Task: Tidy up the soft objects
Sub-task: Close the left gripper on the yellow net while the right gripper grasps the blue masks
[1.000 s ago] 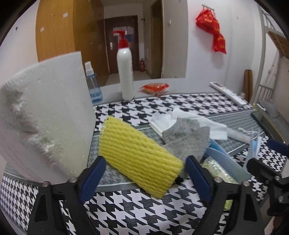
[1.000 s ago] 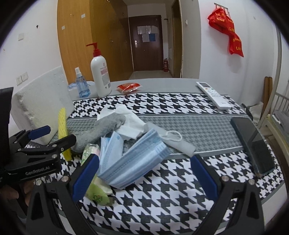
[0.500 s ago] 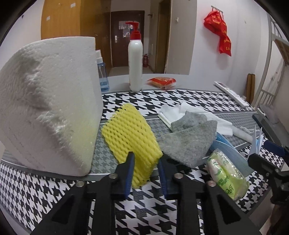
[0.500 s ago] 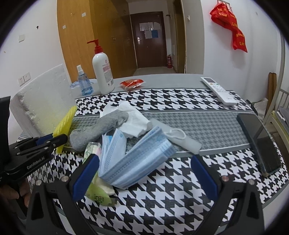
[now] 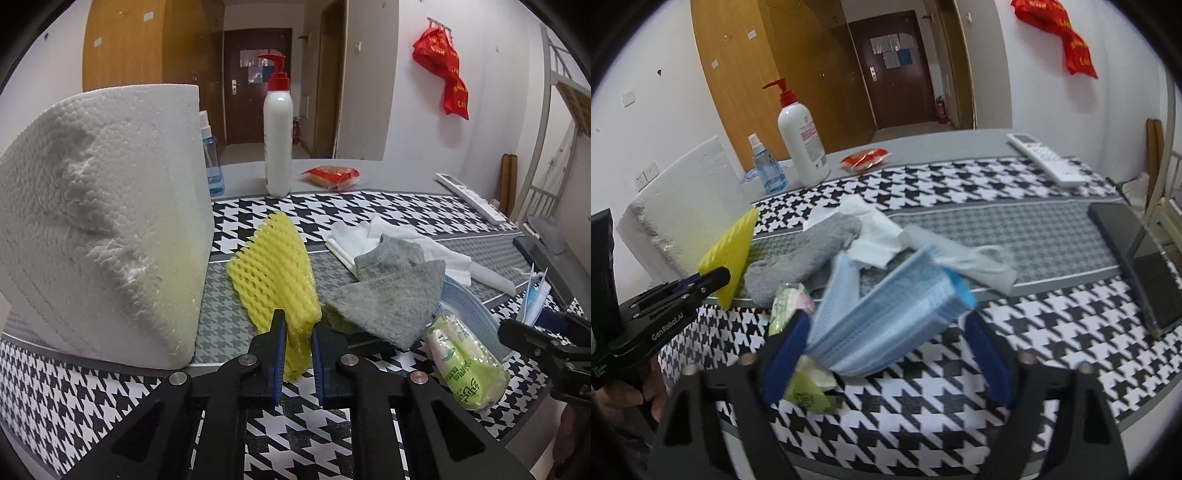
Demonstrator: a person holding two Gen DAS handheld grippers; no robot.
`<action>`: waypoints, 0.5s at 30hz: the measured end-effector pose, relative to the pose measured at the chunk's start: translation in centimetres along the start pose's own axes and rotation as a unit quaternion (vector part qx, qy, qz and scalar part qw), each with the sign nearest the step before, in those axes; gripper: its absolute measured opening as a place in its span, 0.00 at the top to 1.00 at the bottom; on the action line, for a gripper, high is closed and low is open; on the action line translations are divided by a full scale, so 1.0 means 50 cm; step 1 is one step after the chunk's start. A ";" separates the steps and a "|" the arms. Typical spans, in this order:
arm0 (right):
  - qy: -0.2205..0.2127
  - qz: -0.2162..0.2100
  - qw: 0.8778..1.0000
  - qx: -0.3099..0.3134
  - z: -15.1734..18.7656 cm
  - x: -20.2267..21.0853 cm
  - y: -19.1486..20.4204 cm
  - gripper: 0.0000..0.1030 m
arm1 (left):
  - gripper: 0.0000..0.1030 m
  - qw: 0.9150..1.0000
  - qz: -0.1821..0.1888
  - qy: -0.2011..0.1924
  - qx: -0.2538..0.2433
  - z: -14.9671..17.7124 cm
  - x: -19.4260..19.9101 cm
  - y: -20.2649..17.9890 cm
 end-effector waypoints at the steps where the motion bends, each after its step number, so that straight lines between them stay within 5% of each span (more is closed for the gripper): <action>1: 0.003 0.000 1.000 0.004 0.002 -0.003 0.005 0.29 | 0.88 1.000 0.001 0.000 0.000 0.000 0.001 0.000; 3: 0.012 -0.004 1.000 0.008 0.006 -0.009 0.012 0.48 | 0.88 1.000 0.002 -0.001 -0.001 0.000 0.002 0.001; 5: 0.019 -0.008 1.000 0.014 0.011 -0.012 0.020 0.55 | 0.88 1.000 0.002 -0.001 -0.003 0.000 0.006 0.000; 15: -0.011 -0.022 0.999 0.025 0.009 0.014 0.030 0.72 | 0.90 0.999 0.024 -0.020 -0.018 -0.003 0.027 -0.009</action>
Point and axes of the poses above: each gripper's, at about its wrist camera, not at the fingertips, and x roughly against the way its jaws point, y to its left, z to its underside, the point moved 3 cm from there along -x, roughly the way its jaws point, and after that the axes turned 15 degrees about z, right-handed, at the moved point
